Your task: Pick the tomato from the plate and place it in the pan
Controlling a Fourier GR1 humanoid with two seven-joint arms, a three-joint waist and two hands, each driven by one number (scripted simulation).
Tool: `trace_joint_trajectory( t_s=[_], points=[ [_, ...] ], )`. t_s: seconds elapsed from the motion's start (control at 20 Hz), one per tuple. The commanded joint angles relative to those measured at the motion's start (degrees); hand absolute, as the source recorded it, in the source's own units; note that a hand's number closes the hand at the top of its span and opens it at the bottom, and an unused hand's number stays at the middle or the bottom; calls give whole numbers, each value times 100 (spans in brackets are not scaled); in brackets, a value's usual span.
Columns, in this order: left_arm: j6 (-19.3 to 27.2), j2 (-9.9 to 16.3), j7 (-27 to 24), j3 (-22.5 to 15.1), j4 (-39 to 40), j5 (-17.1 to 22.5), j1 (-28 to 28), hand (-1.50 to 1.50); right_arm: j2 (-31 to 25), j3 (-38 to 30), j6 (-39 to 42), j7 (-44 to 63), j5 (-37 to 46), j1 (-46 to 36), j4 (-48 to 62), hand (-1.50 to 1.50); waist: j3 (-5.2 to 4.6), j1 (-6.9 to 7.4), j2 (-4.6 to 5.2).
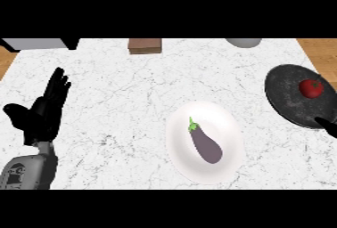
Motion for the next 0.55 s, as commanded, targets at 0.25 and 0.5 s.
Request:
trace_joint_trajectory(
  t_s=[0.25, 0.5],
  points=[
    [-106, 128, -7, 90, -43, 59, 72, 0, 1566, 477, 592, 928, -236, 1960, -3438, -150, -5, -29, 21],
    [-313, 242, 131, 94, -341, 192, 155, 0, 1746, 1201, 361, 2178, -283, 3159, -5457, -150, 18, 207, 80]
  ],
)
